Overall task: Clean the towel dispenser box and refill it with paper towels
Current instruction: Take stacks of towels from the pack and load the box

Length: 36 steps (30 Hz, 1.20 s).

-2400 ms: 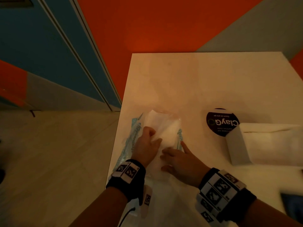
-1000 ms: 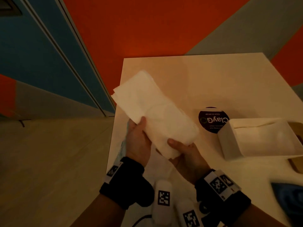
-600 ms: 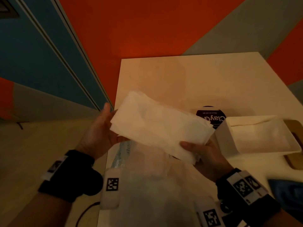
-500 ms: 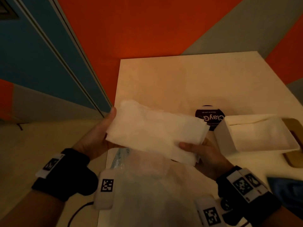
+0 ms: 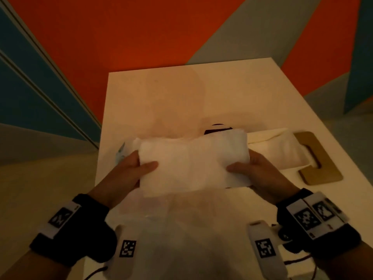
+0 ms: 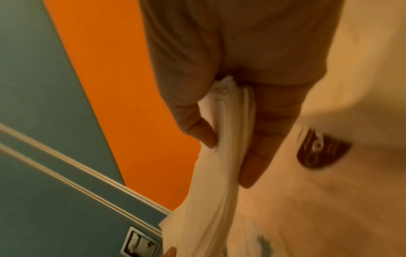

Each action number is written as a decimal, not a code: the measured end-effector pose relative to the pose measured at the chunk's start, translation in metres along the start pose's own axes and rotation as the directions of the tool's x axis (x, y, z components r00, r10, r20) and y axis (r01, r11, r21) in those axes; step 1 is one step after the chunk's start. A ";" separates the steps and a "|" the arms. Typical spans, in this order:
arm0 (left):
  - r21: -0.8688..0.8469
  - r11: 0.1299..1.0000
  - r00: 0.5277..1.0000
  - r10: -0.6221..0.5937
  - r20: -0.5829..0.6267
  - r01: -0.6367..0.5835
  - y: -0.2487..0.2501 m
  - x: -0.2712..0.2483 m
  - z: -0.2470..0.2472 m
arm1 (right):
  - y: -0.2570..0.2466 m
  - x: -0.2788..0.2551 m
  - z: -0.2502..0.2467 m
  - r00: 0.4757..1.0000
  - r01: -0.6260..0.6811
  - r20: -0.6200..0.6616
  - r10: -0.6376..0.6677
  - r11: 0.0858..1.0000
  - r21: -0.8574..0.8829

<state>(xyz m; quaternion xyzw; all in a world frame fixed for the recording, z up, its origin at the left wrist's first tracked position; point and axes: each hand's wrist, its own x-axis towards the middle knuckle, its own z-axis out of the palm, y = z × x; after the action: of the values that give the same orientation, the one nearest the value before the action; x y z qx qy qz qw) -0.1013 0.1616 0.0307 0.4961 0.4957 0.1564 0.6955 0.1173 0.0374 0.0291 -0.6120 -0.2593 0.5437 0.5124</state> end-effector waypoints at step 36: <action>0.986 -0.147 0.944 0.307 0.124 -0.082 -0.015 0.085 0.239 | 0.019 0.048 -0.201 0.971 0.170 0.176 -0.162 -0.050 -0.984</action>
<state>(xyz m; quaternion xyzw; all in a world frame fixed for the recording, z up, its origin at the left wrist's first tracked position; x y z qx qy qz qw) 0.1356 0.0876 -0.0235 0.9006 0.4159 -0.1246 0.0218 0.3132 0.0039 -0.0306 -0.7551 -0.6424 0.1296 -0.0191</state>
